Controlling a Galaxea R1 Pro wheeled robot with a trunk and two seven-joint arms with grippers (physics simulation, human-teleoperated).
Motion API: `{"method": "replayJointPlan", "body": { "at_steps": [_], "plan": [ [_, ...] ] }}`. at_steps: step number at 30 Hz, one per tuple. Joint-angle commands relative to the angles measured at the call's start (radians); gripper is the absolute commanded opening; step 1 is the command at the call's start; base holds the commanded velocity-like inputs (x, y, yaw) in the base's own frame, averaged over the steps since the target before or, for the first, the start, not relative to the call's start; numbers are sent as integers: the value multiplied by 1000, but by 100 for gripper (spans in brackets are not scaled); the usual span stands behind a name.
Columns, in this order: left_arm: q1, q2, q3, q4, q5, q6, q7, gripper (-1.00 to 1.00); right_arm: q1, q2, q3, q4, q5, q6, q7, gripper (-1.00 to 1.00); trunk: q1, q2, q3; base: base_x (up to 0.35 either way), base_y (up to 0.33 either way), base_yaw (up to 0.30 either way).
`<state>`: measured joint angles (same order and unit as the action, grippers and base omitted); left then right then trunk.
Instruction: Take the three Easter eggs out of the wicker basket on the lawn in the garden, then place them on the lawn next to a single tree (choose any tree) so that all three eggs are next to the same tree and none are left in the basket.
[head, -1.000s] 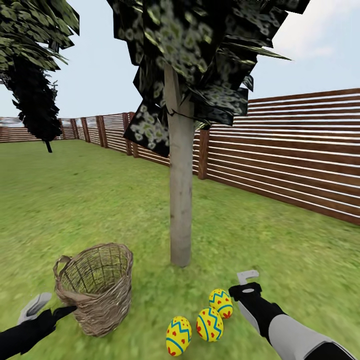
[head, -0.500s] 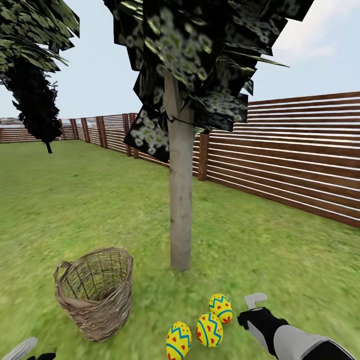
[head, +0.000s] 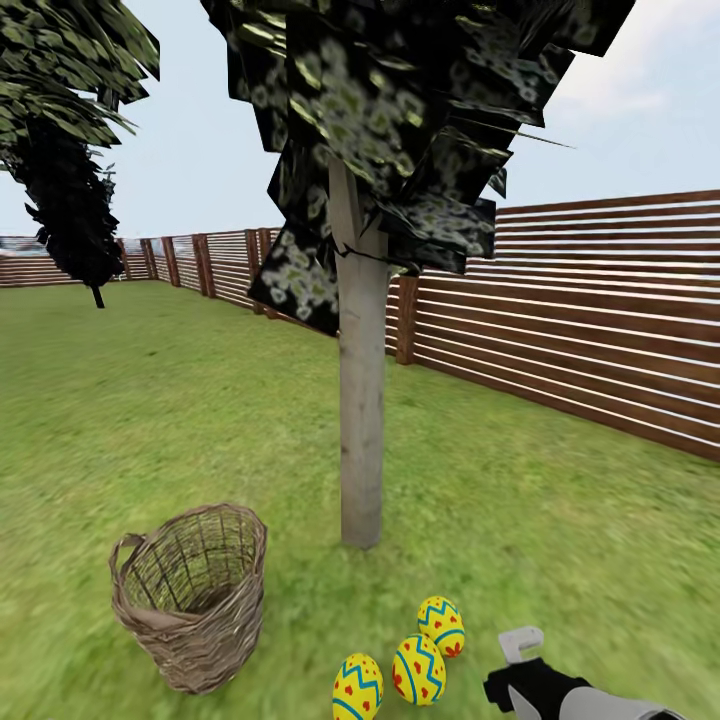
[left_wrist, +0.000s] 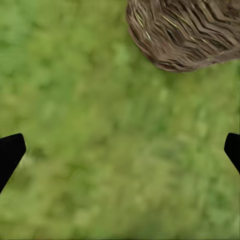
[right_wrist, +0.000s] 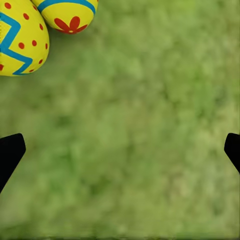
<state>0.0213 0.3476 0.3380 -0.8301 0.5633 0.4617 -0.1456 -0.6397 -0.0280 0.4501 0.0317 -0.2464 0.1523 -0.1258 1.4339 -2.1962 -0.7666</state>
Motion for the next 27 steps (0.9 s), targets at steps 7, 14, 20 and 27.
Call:
{"method": "replayJointPlan", "body": {
  "at_steps": [7, 14, 20, 27],
  "plan": [
    [0, -9, 3, 3, -103, -74, -2, 100, 36, 2, 9, 1, -8, -68, 17, 100, -27, 49, 21, 0, 0, 0],
    [0, -32, 4, 7, -165, -131, 1, 100, 64, 2, 10, 1, -9, -118, 26, 100, -54, 98, 43, 0, 0, 0],
    [0, -35, 3, 95, -171, -211, 2, 100, 93, 0, 10, 1, -3, -138, 27, 100, -77, 140, 62, 0, 0, 0],
    [0, -36, 3, 124, -172, -241, 3, 100, 103, -17, 10, 1, -7, -183, 106, 100, -104, 189, 84, 0, 0, 0]
  ]
}}
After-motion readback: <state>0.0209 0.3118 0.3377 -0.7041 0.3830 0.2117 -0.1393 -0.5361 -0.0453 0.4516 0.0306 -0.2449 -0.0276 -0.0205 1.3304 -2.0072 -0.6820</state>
